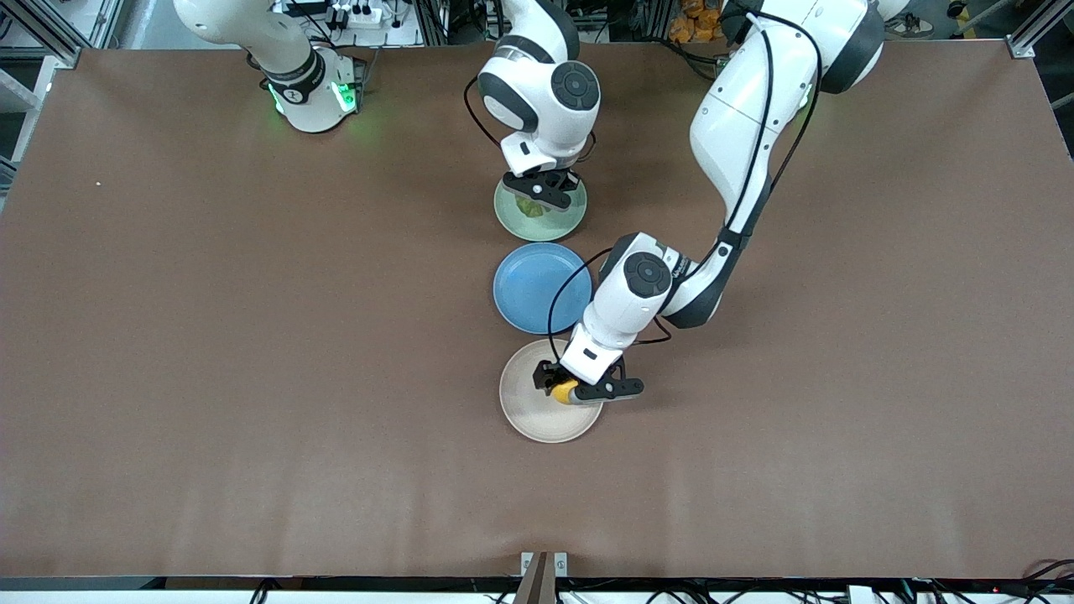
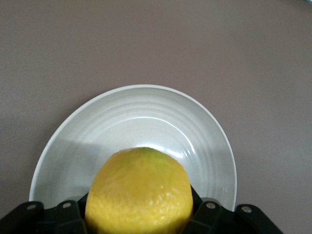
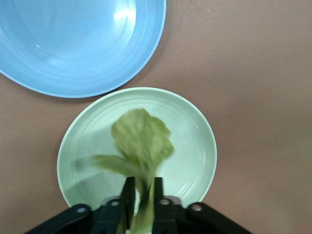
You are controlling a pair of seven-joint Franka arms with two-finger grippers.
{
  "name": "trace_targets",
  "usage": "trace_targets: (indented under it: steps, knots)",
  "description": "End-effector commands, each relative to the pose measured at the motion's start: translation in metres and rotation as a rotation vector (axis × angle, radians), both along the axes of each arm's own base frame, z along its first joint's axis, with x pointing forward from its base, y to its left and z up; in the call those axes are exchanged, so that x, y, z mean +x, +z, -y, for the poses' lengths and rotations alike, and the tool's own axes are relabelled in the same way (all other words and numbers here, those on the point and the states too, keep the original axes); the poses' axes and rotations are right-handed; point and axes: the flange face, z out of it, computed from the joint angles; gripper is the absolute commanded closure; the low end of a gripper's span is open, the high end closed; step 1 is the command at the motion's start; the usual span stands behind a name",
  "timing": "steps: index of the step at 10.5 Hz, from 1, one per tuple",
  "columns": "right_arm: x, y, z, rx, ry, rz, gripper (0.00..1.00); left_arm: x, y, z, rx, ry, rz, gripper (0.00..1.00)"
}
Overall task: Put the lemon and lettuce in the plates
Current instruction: 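Carry the lettuce over the green plate while the left gripper carries the lemon, then open the right gripper over the green plate while the left gripper releases the lemon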
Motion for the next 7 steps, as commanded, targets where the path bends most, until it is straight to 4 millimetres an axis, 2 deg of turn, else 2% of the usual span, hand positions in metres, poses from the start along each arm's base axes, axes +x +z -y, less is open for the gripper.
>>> trace_targets:
  steps: [1,2,4,5,7]
  knots:
    - [0.005,-0.006,-0.005,-0.032,0.018,0.037,0.0,0.002,0.002,0.004,-0.02,0.022,0.011,0.88]
    - [0.012,-0.004,-0.002,-0.03,0.016,0.037,0.0,0.003,0.005,0.004,-0.019,0.021,0.015,0.82]
    - [0.041,0.007,0.012,-0.005,0.063,0.03,0.0,0.003,0.008,0.005,-0.024,0.022,0.017,0.59]
    - [0.059,0.008,0.026,-0.005,0.077,0.018,0.0,0.003,0.009,0.005,-0.026,0.025,0.017,0.49]
    - [0.102,0.01,0.058,0.015,0.108,0.002,0.0,0.003,0.009,0.006,-0.028,0.03,0.015,0.36]
